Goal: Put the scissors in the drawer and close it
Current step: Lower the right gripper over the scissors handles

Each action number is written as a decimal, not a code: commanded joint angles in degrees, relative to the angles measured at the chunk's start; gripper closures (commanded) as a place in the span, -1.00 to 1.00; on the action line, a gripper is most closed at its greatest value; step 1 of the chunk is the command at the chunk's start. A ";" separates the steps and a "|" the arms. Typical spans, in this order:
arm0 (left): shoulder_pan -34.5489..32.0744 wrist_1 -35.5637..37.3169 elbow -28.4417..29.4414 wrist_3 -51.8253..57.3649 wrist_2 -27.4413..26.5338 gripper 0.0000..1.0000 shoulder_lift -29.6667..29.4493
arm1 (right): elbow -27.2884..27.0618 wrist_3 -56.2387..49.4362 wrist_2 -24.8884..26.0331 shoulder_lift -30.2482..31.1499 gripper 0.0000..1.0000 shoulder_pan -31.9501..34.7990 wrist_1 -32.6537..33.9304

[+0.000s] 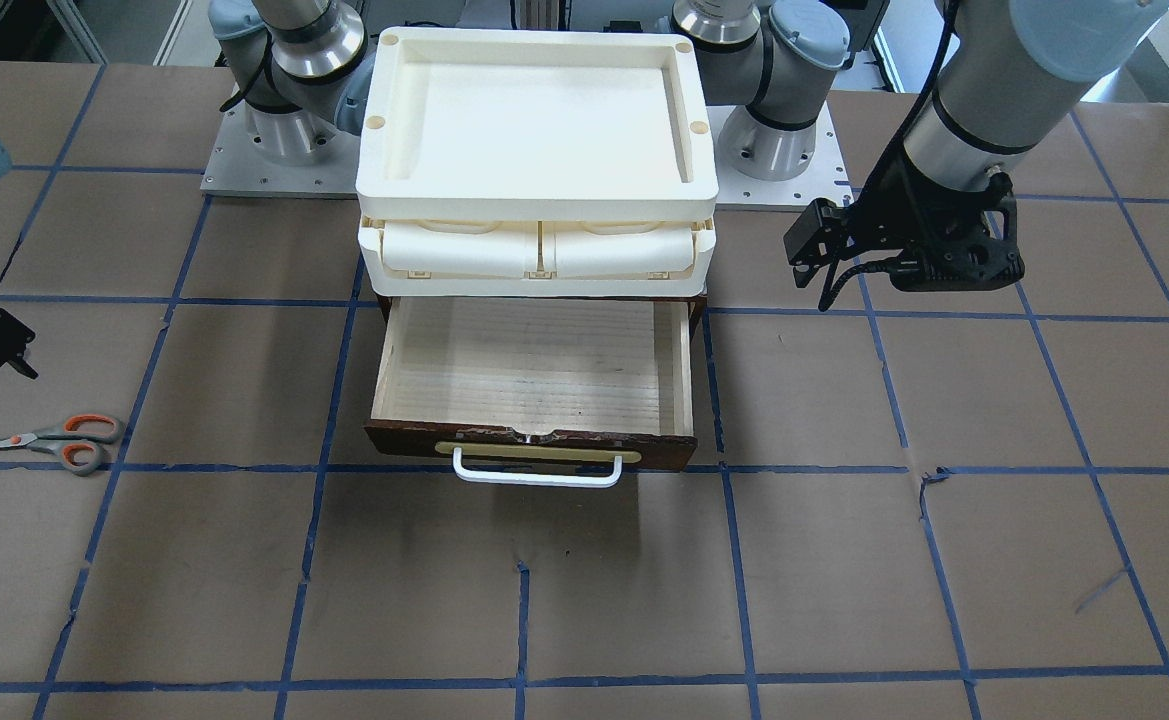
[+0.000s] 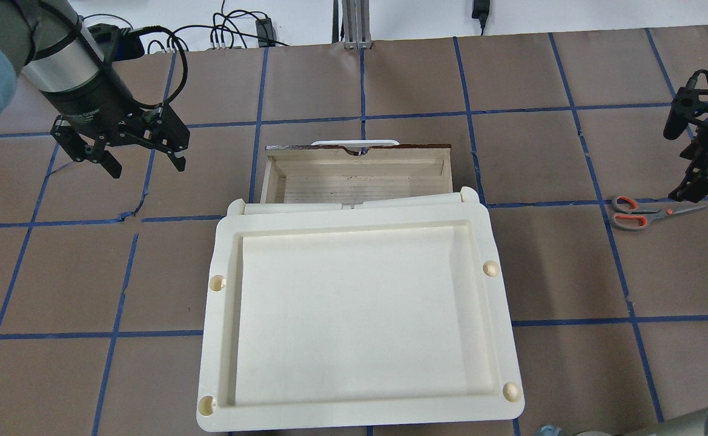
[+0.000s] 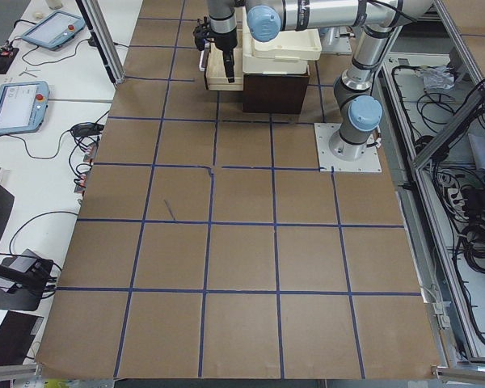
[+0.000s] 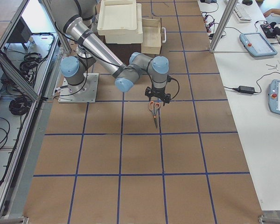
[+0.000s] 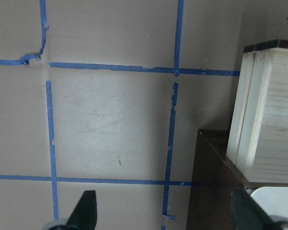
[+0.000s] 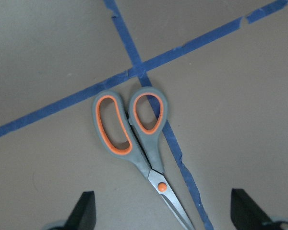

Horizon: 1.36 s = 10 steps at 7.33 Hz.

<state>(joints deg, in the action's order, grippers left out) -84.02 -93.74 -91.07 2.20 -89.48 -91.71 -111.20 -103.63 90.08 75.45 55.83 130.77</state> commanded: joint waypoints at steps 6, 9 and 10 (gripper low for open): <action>-0.01 -0.12 -0.07 -0.27 0.27 -1.00 0.13 | -2.97 -25.04 -4.92 -7.16 -0.98 -2.04 9.33; -0.09 -0.12 -0.07 -0.27 0.27 -1.00 0.13 | -2.79 -25.39 -4.65 -8.57 -0.91 -2.13 9.33; -0.01 -0.12 -0.07 0.08 0.35 -1.00 0.13 | -2.88 -25.48 -4.39 -8.57 -0.75 -2.22 9.33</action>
<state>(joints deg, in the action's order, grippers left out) -84.06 -93.87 -91.14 2.06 -89.20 -91.59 -114.02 -129.00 85.41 67.01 53.68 140.10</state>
